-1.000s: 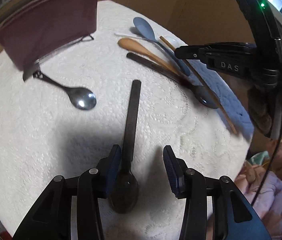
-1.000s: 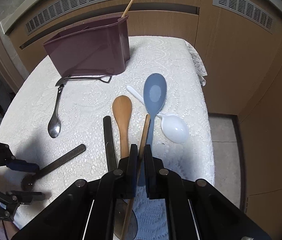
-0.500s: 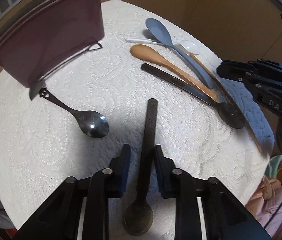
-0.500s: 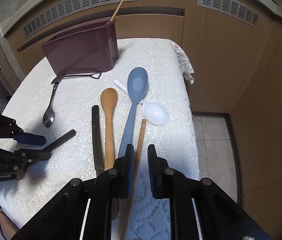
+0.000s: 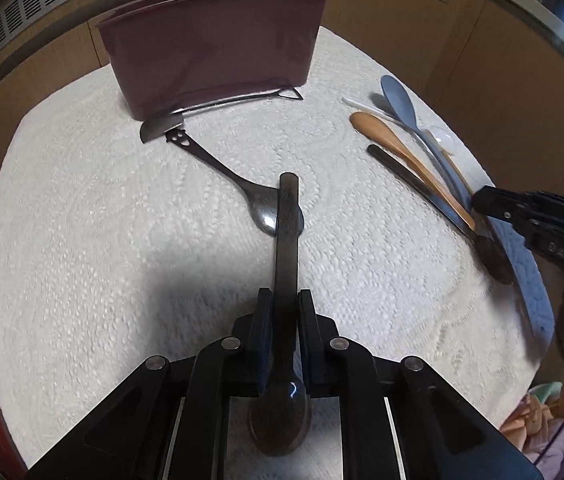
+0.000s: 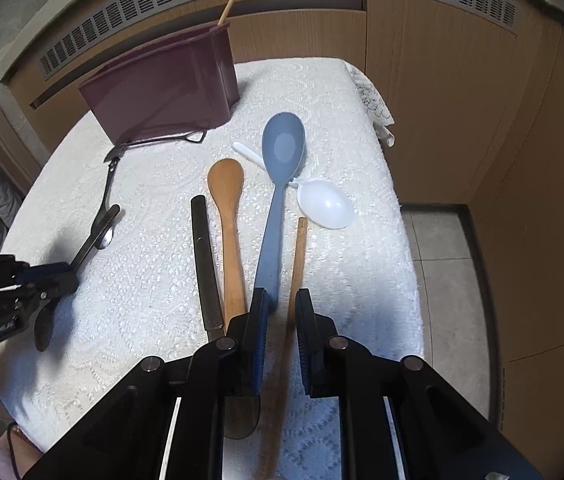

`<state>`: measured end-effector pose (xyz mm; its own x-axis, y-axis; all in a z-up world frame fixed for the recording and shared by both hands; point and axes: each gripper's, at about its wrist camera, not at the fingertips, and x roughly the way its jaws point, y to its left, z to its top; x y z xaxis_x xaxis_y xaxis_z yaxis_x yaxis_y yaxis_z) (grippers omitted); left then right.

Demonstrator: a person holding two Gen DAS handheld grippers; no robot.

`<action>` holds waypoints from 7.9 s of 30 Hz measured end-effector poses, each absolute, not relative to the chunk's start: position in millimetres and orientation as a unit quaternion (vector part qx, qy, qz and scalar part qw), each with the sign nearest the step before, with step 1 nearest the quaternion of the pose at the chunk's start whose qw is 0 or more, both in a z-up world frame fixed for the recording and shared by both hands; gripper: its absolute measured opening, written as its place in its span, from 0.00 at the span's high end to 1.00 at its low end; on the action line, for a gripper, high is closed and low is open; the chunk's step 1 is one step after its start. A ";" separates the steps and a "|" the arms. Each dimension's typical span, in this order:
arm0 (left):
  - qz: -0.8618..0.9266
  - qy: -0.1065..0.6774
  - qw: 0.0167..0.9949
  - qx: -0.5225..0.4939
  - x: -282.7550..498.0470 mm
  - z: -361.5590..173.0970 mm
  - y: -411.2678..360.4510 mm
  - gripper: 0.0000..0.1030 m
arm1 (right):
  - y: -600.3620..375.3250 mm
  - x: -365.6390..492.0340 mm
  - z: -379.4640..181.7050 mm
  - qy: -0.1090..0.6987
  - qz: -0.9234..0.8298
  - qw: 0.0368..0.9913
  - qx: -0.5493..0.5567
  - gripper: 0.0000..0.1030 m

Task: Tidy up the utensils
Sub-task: 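Grasp the dark long-handled spoon with the left tool while the right holds the chopstick, then lift the dark spoon with the left tool while the right lifts the chopstick, then carry the dark spoon in the left tool while the right carries the chopstick toward the caddy, then open the left tool over the caddy while the right opens to drop the chopstick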

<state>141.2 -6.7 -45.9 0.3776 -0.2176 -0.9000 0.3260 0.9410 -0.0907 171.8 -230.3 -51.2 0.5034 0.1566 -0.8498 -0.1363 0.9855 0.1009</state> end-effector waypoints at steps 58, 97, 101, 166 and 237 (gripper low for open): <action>-0.230 0.557 0.784 0.149 182.9 -73.2 -81.8 0.85 | -234.3 164.2 -57.5 0.494 0.057 0.868 0.000 0.89; -0.204 0.393 0.897 -0.001 146.2 11.5 -36.6 0.89 | -203.3 158.9 17.3 0.381 0.089 0.920 0.006 0.95; -0.216 0.412 0.885 0.009 164.4 14.2 -38.0 0.89 | -200.4 169.0 36.4 0.359 0.085 0.929 0.001 0.94; -0.190 0.360 0.913 0.010 163.6 17.1 -33.0 0.90 | -207.2 153.8 27.7 0.356 0.086 0.930 0.001 0.94; -0.059 0.144 0.983 -0.097 342.3 75.1 43.5 0.87 | -131.3 353.7 115.3 0.189 0.130 0.973 0.009 0.94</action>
